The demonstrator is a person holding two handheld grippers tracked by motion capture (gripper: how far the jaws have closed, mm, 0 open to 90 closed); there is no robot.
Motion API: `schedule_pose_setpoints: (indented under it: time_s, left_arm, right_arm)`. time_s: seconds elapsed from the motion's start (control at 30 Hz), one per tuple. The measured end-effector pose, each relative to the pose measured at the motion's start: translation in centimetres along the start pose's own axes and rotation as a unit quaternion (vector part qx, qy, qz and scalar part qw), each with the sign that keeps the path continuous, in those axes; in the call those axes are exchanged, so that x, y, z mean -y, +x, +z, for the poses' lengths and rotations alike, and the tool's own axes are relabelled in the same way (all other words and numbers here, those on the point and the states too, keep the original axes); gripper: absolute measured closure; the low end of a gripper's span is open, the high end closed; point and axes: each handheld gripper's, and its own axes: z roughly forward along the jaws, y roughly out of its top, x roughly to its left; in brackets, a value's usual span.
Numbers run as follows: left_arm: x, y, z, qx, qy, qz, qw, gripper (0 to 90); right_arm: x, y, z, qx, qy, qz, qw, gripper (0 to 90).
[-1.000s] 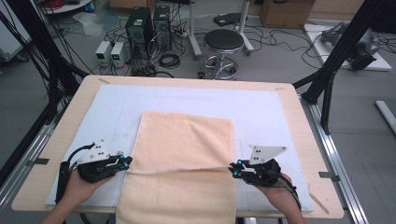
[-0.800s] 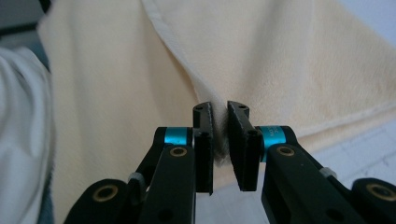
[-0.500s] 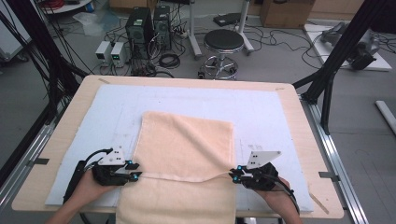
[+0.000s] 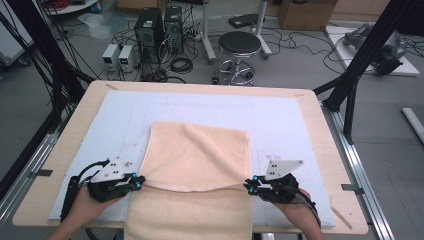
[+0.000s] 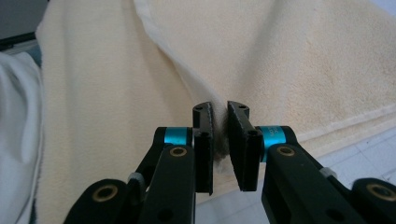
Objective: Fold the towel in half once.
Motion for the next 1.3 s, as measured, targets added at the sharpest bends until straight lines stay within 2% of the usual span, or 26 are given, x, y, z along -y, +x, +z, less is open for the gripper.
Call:
schedule_pose_setpoints:
  time_s: [0.13, 0.27, 0.33, 0.37, 0.4, 0.43, 0.47, 0.53, 0.6, 0.67, 0.73, 0.87, 0.97, 1.0, 1.03, 1.07, 1.13, 1.23, 1.27, 1.3]
  left_arm:
    - [0.5, -2.1, -2.7, 0.005, -0.013, 0.002, 0.9999, 86.0]
    - [1.3, -4.7, -4.6, 0.015, -0.01, 0.007, 0.9998, 86.1]
    - [2.0, -5.8, -5.3, 0.028, -0.007, 0.006, 0.9996, 86.0]
    - [2.3, -6.2, -5.5, 0.034, -0.006, 0.004, 0.9994, 85.9]
    - [2.5, -6.4, -5.5, 0.037, -0.006, 0.003, 0.9993, 84.7]
    - [2.6, -6.4, -5.5, 0.035, -0.009, 0.0, 0.9994, 79.7]
    - [2.5, -6.1, -5.4, 0.032, -0.01, -0.003, 0.9994, 72.2]
    - [2.2, -5.2, -5.0, 0.026, -0.017, -0.006, 0.9995, 69.6]
    - [1.5, -3.9, -4.1, 0.008, -0.022, -0.008, 0.9997, 65.3]
    - [0.8, -2.8, -3.3, 0.0, -0.024, -0.01, 0.9997, 60.1]
    - [0.1, -1.3, -2.2, -0.012, -0.032, -0.02, 0.9992, 57.4]
    - [-1.1, 1.2, -0.4, -0.037, -0.031, -0.041, 0.998, 50.3]
    - [-2.1, 3.4, 1.2, -0.054, -0.034, -0.054, 0.9965, 49.8]
    - [-2.3, 4.1, 1.7, -0.063, -0.036, -0.052, 0.996, 49.9]
    - [-2.6, 4.8, 2.3, -0.074, -0.034, -0.058, 0.995, 49.9]
    - [-2.8, 5.5, 2.9, -0.076, -0.03, -0.068, 0.9943, 49.3]
    - [-3.3, 6.8, 4.0, -0.091, -0.024, -0.074, 0.9928, 48.9]
    - [-3.6, 8.8, 5.6, -0.094, -0.031, -0.105, 0.9894, 48.5]
    - [-3.6, 9.5, 6.0, -0.098, -0.022, -0.113, 0.9886, 48.5]
    - [-3.5, 10.2, 6.5, -0.108, -0.016, -0.125, 0.9861, 48.5]
  right_arm:
    - [-0.4, 1.8, -1.3, -0.006, -0.008, -0.017, 0.9998, 81.0]
    - [-0.6, 4.0, -2.3, -0.021, -0.01, -0.033, 0.9992, 81.1]
    - [-0.5, 5.2, -2.6, -0.035, -0.008, -0.037, 0.9987, 80.9]
    - [-0.5, 5.6, -2.7, -0.039, -0.008, -0.039, 0.9984, 79.5]
    - [-0.4, 5.9, -2.8, -0.046, -0.01, -0.04, 0.9981, 74.1]
    - [-0.3, 6.0, -2.8, -0.054, -0.011, -0.037, 0.9978, 68.8]
    - [-0.3, 6.0, -2.9, -0.056, -0.011, -0.036, 0.9977, 66.6]
    - [-0.4, 5.5, -2.8, -0.051, -0.012, -0.037, 0.9979, 61.9]
    - [-0.6, 4.5, -2.6, -0.046, -0.011, -0.03, 0.9984, 59.0]
    - [-1.0, 3.5, -2.1, -0.027, -0.009, -0.025, 0.9993, 55.9]
    - [-1.4, 2.0, -1.6, -0.008, -0.004, -0.01, 0.9999, 52.0]
    - [-2.1, -1.0, -0.7, 0.028, 0.001, 0.006, 0.9996, 49.1]
    - [-2.7, -3.5, 0.2, 0.054, 0.0, 0.018, 0.9984, 46.1]
    - [-2.7, -4.2, 0.5, 0.066, 0.0, 0.02, 0.9977, 45.7]
    - [-2.9, -4.9, 0.9, 0.074, 0.006, 0.022, 0.997, 44.7]
    - [-3.0, -5.5, 1.2, 0.081, 0.012, 0.022, 0.9964, 44.2]
    - [-3.2, -6.6, 1.9, 0.088, 0.016, 0.028, 0.9956, 43.0]
    - [-3.4, -8.2, 2.6, 0.096, 0.015, 0.031, 0.9947, 41.4]
    - [-3.5, -8.6, 2.9, 0.099, 0.013, 0.036, 0.9944, 40.7]
    - [-3.4, -9.2, 3.1, 0.098, 0.013, 0.037, 0.9944, 40.3]
